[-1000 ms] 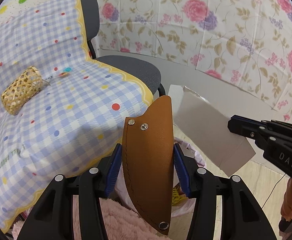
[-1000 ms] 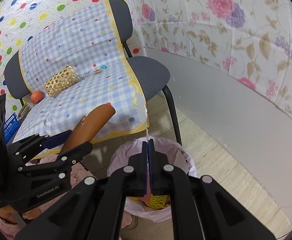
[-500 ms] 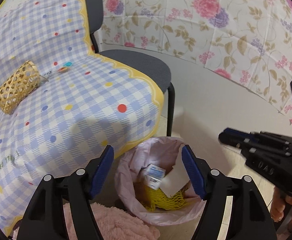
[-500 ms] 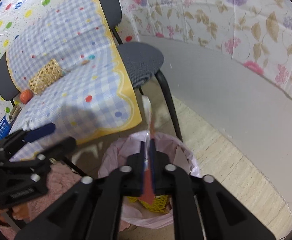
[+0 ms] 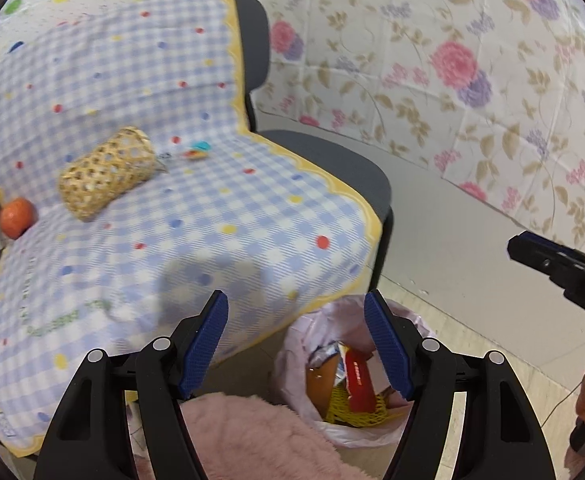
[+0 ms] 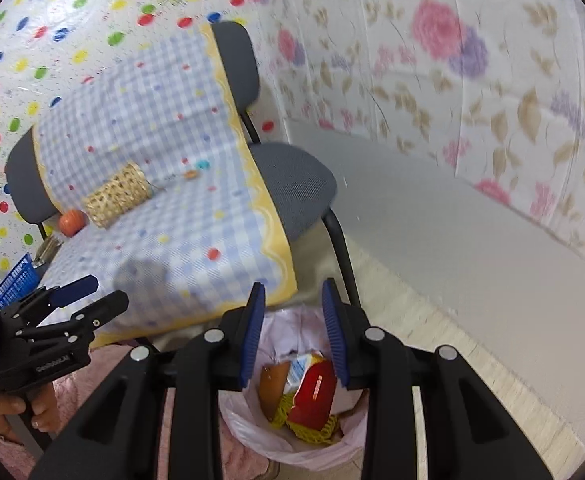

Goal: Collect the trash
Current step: 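Open both tools over the bin to drop the sheath and paper, then return both open tools to the chair toward the bamboo cylinder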

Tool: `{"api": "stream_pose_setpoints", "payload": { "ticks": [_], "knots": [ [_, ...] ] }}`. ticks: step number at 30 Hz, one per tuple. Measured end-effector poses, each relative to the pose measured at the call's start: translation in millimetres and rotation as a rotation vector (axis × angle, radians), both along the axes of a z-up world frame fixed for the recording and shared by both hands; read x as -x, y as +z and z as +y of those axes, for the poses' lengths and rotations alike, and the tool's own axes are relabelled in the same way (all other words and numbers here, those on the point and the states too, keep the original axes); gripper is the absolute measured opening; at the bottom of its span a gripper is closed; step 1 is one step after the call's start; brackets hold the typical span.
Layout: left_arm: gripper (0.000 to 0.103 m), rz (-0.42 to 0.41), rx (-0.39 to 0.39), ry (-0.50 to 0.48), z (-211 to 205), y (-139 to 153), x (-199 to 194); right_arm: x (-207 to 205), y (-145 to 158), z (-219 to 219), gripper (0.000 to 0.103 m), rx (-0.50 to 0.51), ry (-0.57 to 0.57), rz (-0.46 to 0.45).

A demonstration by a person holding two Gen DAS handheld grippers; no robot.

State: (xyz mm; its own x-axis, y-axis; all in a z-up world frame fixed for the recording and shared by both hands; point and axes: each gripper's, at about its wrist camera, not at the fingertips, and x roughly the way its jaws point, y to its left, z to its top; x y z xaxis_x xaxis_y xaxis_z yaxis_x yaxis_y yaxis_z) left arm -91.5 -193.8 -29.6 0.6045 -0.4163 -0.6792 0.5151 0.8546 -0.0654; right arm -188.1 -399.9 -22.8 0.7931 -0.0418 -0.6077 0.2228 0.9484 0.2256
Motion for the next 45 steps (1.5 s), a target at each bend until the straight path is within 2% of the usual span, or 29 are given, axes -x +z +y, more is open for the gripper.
{"api": "stream_pose_setpoints", "payload": {
  "ticks": [4, 9, 12, 14, 21, 23, 25, 28, 29, 32, 36, 39, 45],
  "knots": [
    [0.072, -0.033, -0.012, 0.044, 22, 8, -1, -12, 3, 17, 0.03, 0.0, 0.038, 0.001],
    [0.073, -0.088, -0.071, 0.125, 53, 15, -10, -33, 5, 42, 0.03, -0.002, 0.101, 0.015],
    [0.073, -0.102, -0.082, 0.17, 73, 18, -20, -45, 8, 56, 0.033, -0.002, 0.134, 0.017],
    [0.082, -0.112, -0.092, 0.212, 89, 22, -29, -52, 10, 63, 0.034, 0.005, 0.153, 0.017],
    [0.083, -0.119, -0.113, 0.337, 142, 37, -58, -89, 19, 79, 0.036, 0.01, 0.207, 0.01],
    [0.084, -0.121, -0.117, 0.371, 156, 44, -66, -101, 22, 83, 0.046, 0.009, 0.222, 0.005],
    [0.084, -0.127, -0.122, 0.4, 167, 51, -74, -113, 25, 86, 0.051, 0.014, 0.235, -0.002],
    [0.089, -0.15, -0.133, 0.43, 174, 63, -85, -132, 29, 92, 0.067, 0.021, 0.254, -0.011],
    [0.089, -0.16, -0.135, 0.436, 175, 68, -90, -136, 31, 93, 0.071, 0.023, 0.259, -0.013],
    [0.09, -0.179, -0.138, 0.43, 175, 78, -102, -156, 34, 96, 0.075, 0.033, 0.274, -0.015],
    [0.092, -0.167, -0.127, 0.372, 167, 83, -127, -183, 39, 98, 0.076, 0.036, 0.284, -0.021],
    [0.092, -0.149, -0.15, 0.351, 155, 73, -150, -201, 37, 97, 0.081, 0.033, 0.282, -0.014],
    [0.093, -0.048, -0.165, 0.292, 138, 26, -201, -230, 24, 95, 0.09, 0.011, 0.27, 0.021]
  ]
}}
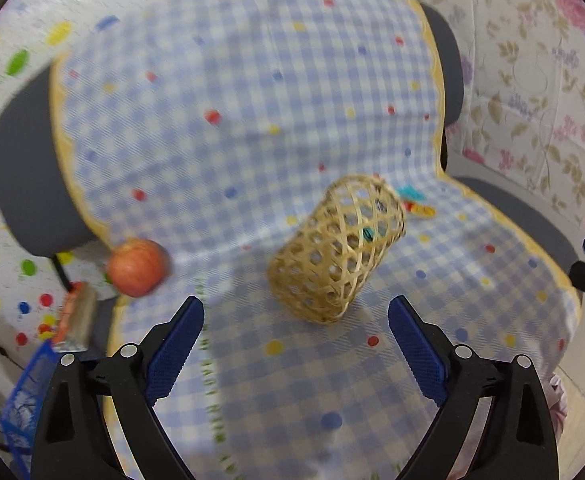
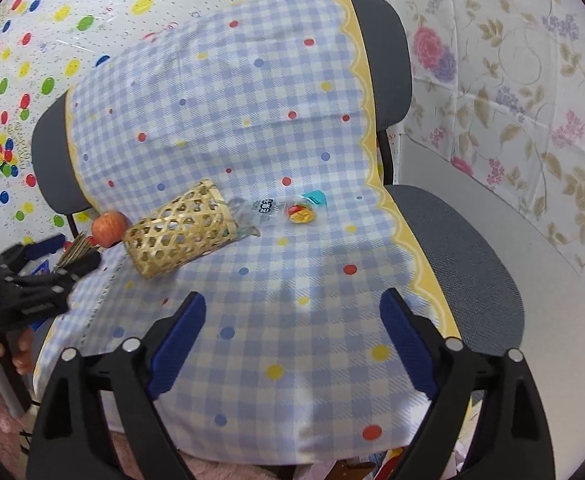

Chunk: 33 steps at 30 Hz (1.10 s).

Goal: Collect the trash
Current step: 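Return both open tools to the chair toward the bamboo cylinder, then grasp the bamboo cylinder with the left tool while the right tool grasps the juice carton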

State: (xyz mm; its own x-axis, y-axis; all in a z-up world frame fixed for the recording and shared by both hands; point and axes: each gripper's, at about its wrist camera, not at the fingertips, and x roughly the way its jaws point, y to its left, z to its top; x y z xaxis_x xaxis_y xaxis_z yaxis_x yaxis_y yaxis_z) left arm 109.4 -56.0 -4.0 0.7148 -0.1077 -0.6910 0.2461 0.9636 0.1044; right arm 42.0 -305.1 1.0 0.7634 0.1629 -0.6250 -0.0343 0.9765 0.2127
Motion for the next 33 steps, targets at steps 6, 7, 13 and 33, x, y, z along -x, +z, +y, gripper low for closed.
{"api": "stream_pose_setpoints", "payload": {
  "ticks": [6, 7, 13, 33],
  "knots": [
    [0.093, 0.037, 0.077, -0.039, 1, -28, -35, -21, -14, -2, 0.096, 0.018, -0.012, 0.043],
    [0.093, 0.041, 0.087, -0.045, 0, -31, -42, -23, -15, -3, 0.096, 0.019, -0.015, 0.046],
    [0.092, 0.054, 0.107, -0.111, -13, -38, -65, -32, -22, -5, 0.097, 0.019, -0.016, 0.067],
    [0.07, -0.074, 0.056, 0.071, 28, -9, 6, -51, -31, 28, 0.079, 0.138, 0.065, 0.056]
  ]
}}
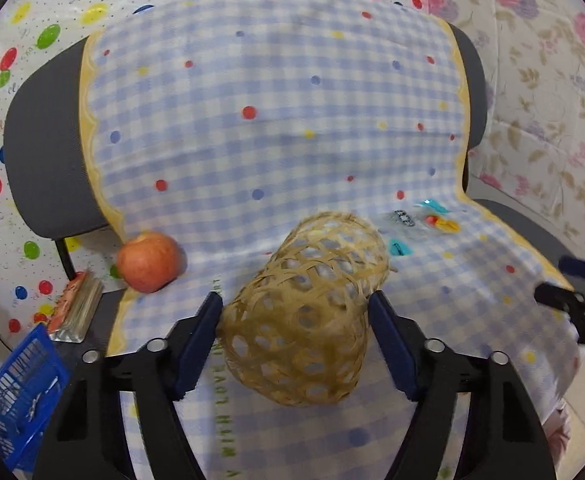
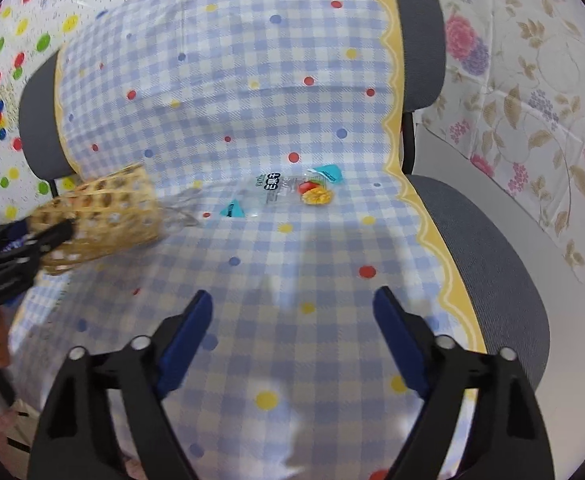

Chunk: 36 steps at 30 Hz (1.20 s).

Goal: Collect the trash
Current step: 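Grasp the bamboo cylinder with the left tool while the right tool grasps the juice carton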

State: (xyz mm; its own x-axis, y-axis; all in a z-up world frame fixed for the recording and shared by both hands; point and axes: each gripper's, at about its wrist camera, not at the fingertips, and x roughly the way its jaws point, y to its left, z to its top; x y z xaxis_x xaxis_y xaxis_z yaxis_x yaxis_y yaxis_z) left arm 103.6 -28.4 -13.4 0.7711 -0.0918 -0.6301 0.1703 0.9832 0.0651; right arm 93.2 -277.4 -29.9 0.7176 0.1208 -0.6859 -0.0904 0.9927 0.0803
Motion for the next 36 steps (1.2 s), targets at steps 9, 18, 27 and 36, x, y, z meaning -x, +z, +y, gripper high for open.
{"api": "stream_pose_setpoints", "payload": {
  "ticks": [9, 18, 27, 36],
  "knots": [
    [0.074, 0.064, -0.018, 0.009, 4, -29, -17, -89, -29, -7, 0.079, 0.079, -0.005, 0.081],
    [0.077, 0.115, -0.009, -0.018, -2, -48, -32, -151, -53, -44, 0.076, -0.27, -0.112, 0.177],
    [0.085, 0.096, 0.041, 0.001, 7, -38, -32, -175, -53, -29, 0.043, -0.151, -0.156, 0.159],
    [0.085, 0.088, 0.053, 0.002, 12, -29, -29, -114, -3, -40, 0.002, -0.287, -0.109, -0.022]
  ]
}}
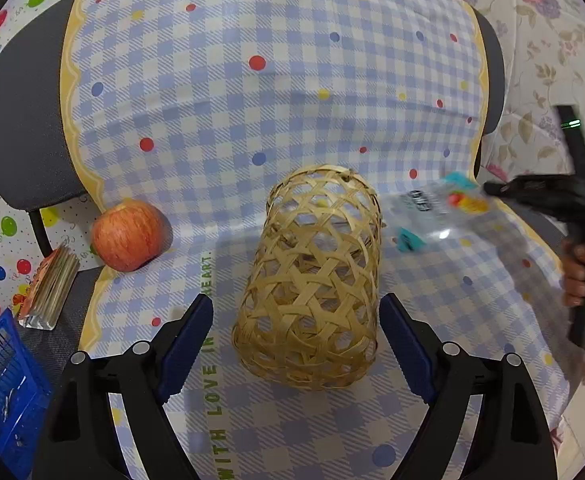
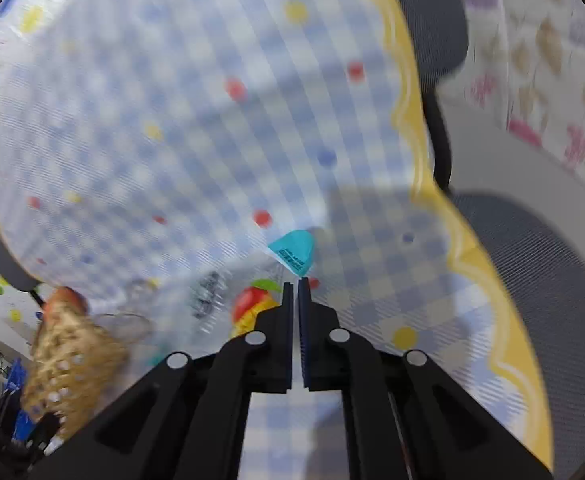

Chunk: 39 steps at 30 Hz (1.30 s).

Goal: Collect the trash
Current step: 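Grasp the bamboo cylinder with the left tool while the right tool grasps the juice carton, then carry the bamboo cylinder and juice carton over the pink bin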

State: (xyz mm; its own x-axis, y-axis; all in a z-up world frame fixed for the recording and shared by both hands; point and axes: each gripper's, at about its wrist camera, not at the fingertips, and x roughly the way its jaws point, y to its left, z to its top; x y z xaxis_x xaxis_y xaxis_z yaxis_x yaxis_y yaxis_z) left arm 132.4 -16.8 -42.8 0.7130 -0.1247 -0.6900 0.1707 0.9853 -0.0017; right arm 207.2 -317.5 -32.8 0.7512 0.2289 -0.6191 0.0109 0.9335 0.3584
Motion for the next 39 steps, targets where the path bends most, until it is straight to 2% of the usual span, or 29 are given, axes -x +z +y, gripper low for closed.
{"api": "stream_pose_setpoints", "payload": {
  "ticks": [3, 6, 12, 14, 16, 19, 22, 25, 28, 39],
  "knots": [
    [0.085, -0.001, -0.001, -0.003, -2, 2, -2, 32, 32, 2, 0.001, 0.078, -0.029, -0.099],
    [0.085, 0.003, 0.002, -0.011, -5, 4, -6, 58, 51, 1, 0.001, 0.128, -0.042, -0.158],
    [0.084, 0.051, -0.015, -0.02, -16, -3, -22, 87, 63, 17, 0.001, 0.156, -0.001, -0.193],
    [0.075, 0.058, -0.028, -0.014, -18, -7, -21, 96, 66, 19, 0.001, 0.165, 0.006, -0.2],
    [0.074, 0.043, -0.01, -0.011, -16, -5, -14, 102, 68, 23, 0.001, 0.164, 0.014, -0.207],
    [0.072, 0.011, 0.022, -0.006, -14, 4, 2, 113, 70, 25, 0.001, 0.152, 0.026, -0.206],
    [0.071, -0.037, 0.046, -0.022, -17, 24, 28, 129, 72, 29, 0.001, 0.155, 0.032, -0.211],
    [0.071, -0.051, 0.074, -0.053, -22, 42, 52, 150, 75, 32, 0.001, 0.161, 0.039, -0.211],
    [0.071, -0.081, 0.061, -0.08, -33, 58, 81, 172, 79, 33, 0.001, 0.17, 0.04, -0.215],
    [0.072, -0.067, 0.095, -0.192, -72, 75, 163, 264, 79, 22, 0.001, 0.205, 0.032, -0.211]
  ]
}}
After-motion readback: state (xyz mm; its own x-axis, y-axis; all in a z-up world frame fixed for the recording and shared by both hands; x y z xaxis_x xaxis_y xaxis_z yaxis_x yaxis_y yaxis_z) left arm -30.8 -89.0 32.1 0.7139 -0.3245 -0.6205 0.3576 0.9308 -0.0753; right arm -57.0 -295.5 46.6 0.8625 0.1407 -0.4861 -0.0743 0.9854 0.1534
